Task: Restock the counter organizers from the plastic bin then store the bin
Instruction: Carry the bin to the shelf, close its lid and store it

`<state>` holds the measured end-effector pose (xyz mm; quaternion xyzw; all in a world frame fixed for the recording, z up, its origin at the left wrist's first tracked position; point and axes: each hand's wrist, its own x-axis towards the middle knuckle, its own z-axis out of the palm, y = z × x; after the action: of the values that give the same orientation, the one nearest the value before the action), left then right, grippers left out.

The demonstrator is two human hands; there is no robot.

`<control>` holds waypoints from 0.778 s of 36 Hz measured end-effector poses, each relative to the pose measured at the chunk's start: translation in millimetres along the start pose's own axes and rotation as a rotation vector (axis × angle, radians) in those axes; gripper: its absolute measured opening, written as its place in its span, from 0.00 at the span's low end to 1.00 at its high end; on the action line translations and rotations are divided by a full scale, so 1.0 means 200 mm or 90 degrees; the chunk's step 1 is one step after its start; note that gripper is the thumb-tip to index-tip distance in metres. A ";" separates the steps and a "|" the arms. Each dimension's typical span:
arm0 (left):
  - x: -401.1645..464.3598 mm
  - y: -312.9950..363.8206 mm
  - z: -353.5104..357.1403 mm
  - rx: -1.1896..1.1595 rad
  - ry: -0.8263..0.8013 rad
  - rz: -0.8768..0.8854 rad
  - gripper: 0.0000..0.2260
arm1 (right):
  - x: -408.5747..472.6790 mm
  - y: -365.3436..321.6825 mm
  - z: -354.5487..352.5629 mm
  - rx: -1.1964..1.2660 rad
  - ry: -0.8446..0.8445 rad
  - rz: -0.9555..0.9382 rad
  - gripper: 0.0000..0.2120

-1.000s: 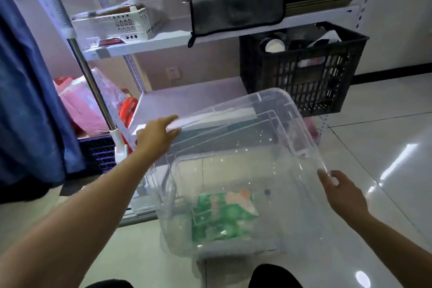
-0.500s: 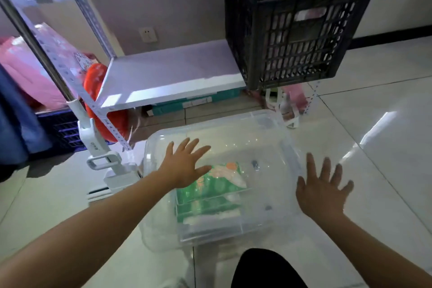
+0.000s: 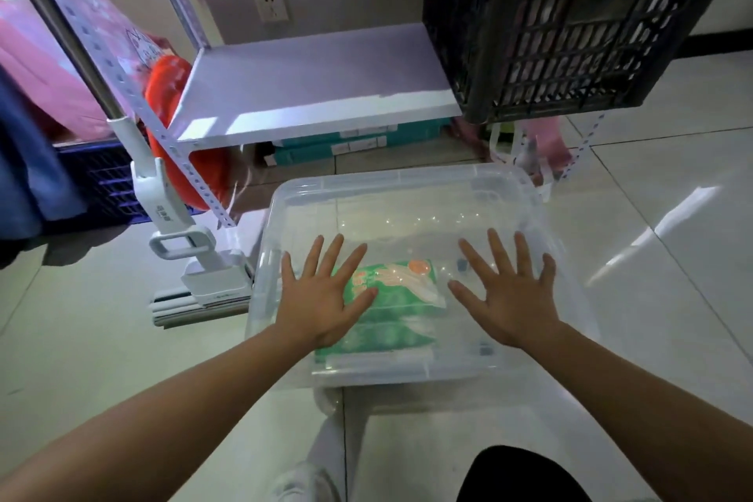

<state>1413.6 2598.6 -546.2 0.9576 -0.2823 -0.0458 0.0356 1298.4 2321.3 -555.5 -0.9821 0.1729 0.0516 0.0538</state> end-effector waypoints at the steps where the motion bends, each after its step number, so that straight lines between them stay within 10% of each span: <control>1: 0.00 0.00 0.00 -0.001 0.003 0.002 0.33 | 0.00 0.00 0.00 -0.001 0.000 -0.001 0.33; 22: -0.08 -0.14 0.02 -0.066 -0.053 -0.014 0.32 | 0.05 -0.31 -0.10 -0.019 -0.007 0.020 0.42; 25: -0.02 -0.18 -0.11 -0.210 -0.091 -0.051 0.30 | 0.10 -0.52 -0.11 0.019 0.017 -0.036 0.39; 28: 0.05 -0.30 -0.27 -0.486 0.093 -0.201 0.23 | 0.15 -0.73 -0.08 0.047 -0.011 -0.093 0.37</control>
<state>1460.8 2645.7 -498.6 0.9079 -0.0916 -0.0843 0.4002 1378.2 2446.8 -531.1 -0.9890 0.1017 0.0495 0.0949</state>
